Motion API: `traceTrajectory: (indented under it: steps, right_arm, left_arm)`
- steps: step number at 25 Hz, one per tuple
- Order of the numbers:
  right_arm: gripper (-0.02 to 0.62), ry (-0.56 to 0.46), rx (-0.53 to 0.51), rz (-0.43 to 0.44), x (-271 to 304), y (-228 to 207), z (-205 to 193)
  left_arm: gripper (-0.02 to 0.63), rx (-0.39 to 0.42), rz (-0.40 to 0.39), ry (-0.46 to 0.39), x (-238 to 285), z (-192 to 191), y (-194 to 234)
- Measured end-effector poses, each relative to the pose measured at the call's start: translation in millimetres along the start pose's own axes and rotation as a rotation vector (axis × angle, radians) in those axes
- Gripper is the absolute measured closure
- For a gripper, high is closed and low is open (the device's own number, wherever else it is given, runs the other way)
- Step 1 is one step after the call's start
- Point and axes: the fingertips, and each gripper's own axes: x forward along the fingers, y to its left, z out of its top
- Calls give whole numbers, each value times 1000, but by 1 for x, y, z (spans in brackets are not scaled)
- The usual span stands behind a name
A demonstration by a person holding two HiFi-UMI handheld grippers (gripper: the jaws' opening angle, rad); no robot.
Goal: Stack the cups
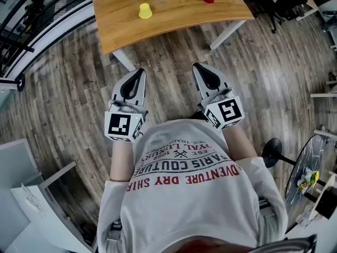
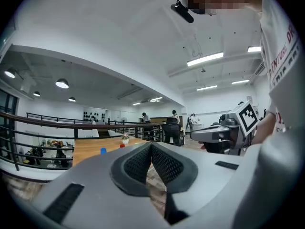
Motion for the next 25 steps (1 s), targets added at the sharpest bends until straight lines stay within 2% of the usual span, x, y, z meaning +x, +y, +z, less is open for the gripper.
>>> traceTrajectory:
  steps: [2, 4, 5, 8, 13, 20, 25]
  right_arm:
    - [539, -5, -19, -8, 4, -3, 1]
    - [391, 4, -25, -15, 8, -9, 0]
    - [376, 11, -26, -18, 10, -13, -2]
    - [376, 21, -7, -15, 17, -27, -5]
    - [376, 40, 20, 50, 55, -60, -15]
    - [376, 76, 16, 224, 142, -116, -25]
    - [376, 117, 14, 345, 208, -183, -21]
  left_arm:
    - [589, -6, -2, -1, 0, -3, 4]
    - [589, -24, 3, -3, 0, -6, 8]
    - [589, -30, 11, -2, 1, -8, 9]
    - [589, -35, 38, 6, 4, -13, 13]
    - [589, -35, 109, 33, 33, -21, 31]
    - [589, -45, 248, 61, 108, -28, 69]
    - [589, -50, 346, 81, 191, -18, 90]
